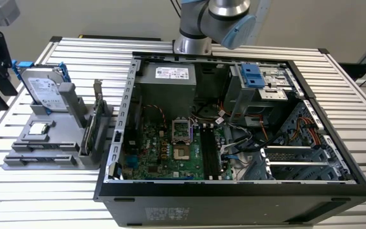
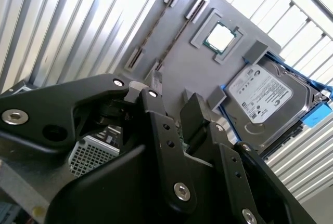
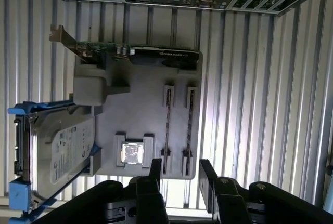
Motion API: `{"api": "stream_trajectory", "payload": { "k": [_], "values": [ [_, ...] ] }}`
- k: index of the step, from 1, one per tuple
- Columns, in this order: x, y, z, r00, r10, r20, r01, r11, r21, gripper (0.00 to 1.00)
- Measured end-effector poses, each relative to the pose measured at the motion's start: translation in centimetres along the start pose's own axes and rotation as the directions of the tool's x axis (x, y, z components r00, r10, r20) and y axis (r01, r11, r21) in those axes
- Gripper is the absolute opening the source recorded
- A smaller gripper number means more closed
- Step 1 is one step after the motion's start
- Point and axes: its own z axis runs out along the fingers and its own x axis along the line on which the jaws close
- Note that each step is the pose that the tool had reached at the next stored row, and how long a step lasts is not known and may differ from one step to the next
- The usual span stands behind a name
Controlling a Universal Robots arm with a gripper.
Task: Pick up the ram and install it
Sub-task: 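Pick up the ram and move it above insertion slot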
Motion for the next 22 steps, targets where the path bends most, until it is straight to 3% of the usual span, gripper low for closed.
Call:
{"api": "stream_trajectory", "payload": {
  "k": [22],
  "values": [
    [0.0,0.01,1.07,1.0,0.0,0.0001,0.0,1.0,0.0001,1.0]
  ]
}}
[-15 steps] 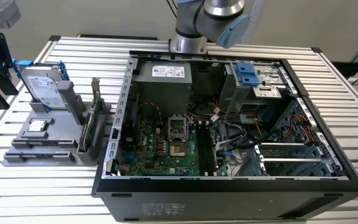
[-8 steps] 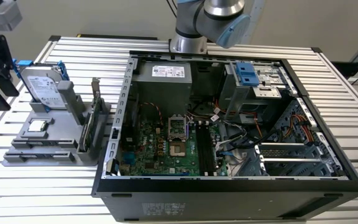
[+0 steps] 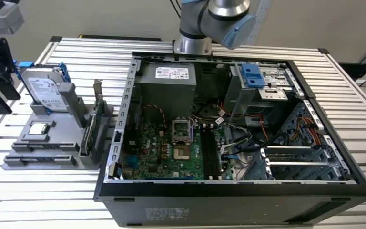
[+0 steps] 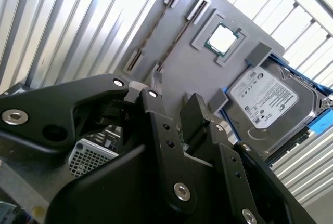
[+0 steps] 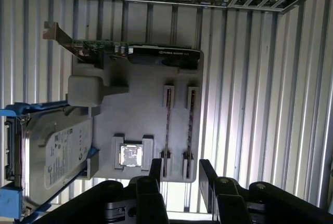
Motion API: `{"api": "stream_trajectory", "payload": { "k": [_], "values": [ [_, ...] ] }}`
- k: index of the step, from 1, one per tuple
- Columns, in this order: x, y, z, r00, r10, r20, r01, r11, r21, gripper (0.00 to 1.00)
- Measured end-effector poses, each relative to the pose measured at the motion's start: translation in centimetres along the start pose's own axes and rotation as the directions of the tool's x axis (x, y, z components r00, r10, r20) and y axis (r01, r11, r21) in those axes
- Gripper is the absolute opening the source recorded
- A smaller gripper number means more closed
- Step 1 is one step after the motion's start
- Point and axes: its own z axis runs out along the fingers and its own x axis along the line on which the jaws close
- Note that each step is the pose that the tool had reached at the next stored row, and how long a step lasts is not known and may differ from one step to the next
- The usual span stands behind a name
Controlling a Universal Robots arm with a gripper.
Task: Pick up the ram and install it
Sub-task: 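Pick up the ram and move it above insertion slot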
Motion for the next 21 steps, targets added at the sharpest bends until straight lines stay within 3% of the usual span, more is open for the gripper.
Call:
{"api": "stream_trajectory", "payload": {
  "k": [21],
  "values": [
    [0.0,0.01,1.34,1.0,0.0,-0.0001,0.0,1.0,0.0,1.0]
  ]
}}
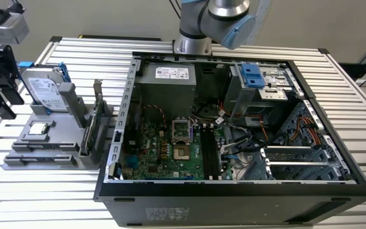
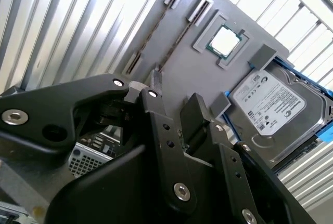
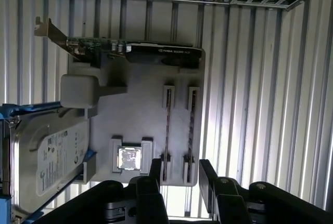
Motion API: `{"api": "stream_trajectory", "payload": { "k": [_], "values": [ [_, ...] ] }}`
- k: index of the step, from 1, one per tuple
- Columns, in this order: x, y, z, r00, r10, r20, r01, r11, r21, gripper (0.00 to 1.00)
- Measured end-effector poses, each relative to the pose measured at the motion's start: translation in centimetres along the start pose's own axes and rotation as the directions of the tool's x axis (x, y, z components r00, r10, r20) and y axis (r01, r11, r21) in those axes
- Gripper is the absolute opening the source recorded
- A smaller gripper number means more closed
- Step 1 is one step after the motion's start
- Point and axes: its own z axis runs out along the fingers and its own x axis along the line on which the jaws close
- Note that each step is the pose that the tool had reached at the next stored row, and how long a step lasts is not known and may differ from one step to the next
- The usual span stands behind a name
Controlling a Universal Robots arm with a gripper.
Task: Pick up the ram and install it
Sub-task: 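Pick up the ram and move it above insertion slot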
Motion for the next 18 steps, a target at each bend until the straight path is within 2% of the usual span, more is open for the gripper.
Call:
{"api": "stream_trajectory", "payload": {
  "k": [18],
  "values": [
    [0.0,0.01,1.17,1.0,0.0,0.0,0.0,1.0,0.0,1.0]
  ]
}}
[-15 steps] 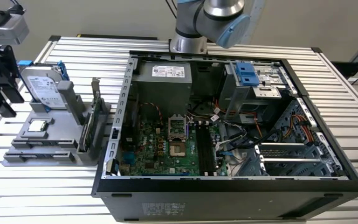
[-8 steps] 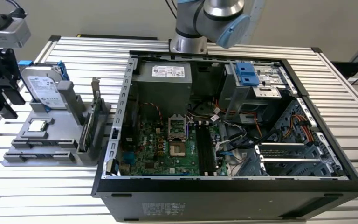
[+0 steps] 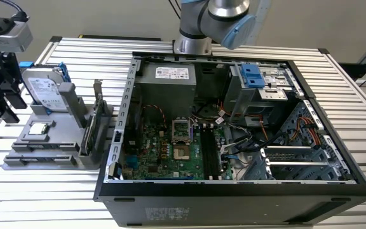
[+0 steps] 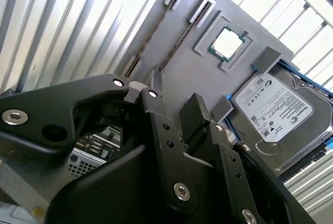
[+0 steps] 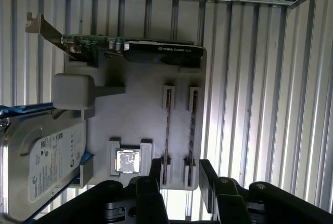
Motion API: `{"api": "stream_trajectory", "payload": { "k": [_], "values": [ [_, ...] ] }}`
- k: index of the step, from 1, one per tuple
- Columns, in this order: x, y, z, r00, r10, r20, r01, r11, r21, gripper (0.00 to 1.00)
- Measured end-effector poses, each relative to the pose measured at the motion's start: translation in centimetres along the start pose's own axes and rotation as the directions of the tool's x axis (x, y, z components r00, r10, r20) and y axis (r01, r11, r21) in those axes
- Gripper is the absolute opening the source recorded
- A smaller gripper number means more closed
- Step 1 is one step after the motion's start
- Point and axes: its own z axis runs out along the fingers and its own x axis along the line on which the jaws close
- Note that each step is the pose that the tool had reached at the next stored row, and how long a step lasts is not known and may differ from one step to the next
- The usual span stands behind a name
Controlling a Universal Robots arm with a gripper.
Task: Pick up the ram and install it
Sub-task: 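Pick up the ram and move it above insertion slot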
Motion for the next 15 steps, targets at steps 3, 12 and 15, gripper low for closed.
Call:
{"api": "stream_trajectory", "payload": {
  "k": [3,12,15],
  "values": [
    [0.01,0.0,0.26,1.0,0.0,-0.0001,0.0,1.0,-0.0001,1.0],
    [0.0,0.02,1.04,1.0,0.0,0.0,0.0,1.0,-0.0004,1.0],
    [0.0,0.01,1.28,1.0,0.0,0.0001,0.0,1.0,-0.0018,1.0]
  ]
}}
